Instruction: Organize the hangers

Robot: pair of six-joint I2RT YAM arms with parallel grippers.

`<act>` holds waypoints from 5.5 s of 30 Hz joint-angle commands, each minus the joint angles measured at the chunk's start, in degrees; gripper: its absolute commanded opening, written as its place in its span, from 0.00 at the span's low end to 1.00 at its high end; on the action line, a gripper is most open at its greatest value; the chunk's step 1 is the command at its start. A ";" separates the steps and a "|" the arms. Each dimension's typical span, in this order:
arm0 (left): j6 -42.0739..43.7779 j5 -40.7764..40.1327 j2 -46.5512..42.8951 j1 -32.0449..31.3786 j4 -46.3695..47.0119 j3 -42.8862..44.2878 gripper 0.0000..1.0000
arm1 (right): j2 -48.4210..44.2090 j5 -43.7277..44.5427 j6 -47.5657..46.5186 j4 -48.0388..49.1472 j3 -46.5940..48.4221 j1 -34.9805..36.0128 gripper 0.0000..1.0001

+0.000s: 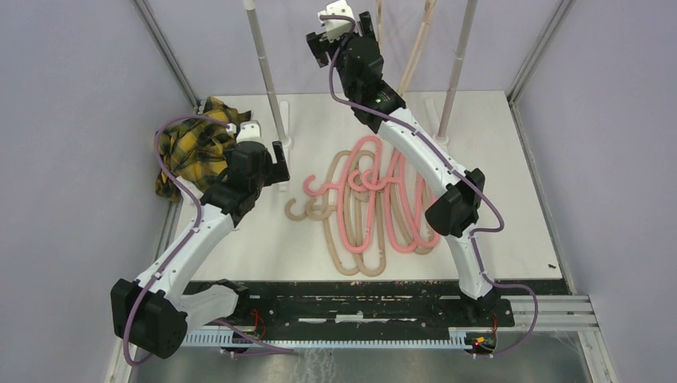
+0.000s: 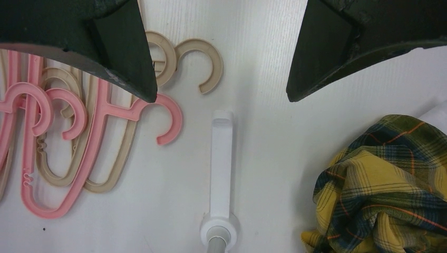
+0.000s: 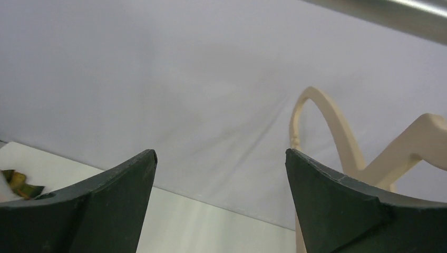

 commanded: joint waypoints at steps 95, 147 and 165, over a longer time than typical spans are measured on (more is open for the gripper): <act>0.87 4.09 3.77 0.28 0.69 0.58 1.00 | -43.47 -9.89 35.77 -22.99 -89.15 -8.27 0.76; 1.24 2.75 1.23 0.31 -0.20 1.11 1.00 | -35.02 -40.31 53.55 -18.32 -40.05 -5.20 0.07; 2.87 1.66 0.88 0.31 -0.21 0.73 1.00 | -21.06 -37.37 68.64 -9.78 -18.13 -4.16 0.07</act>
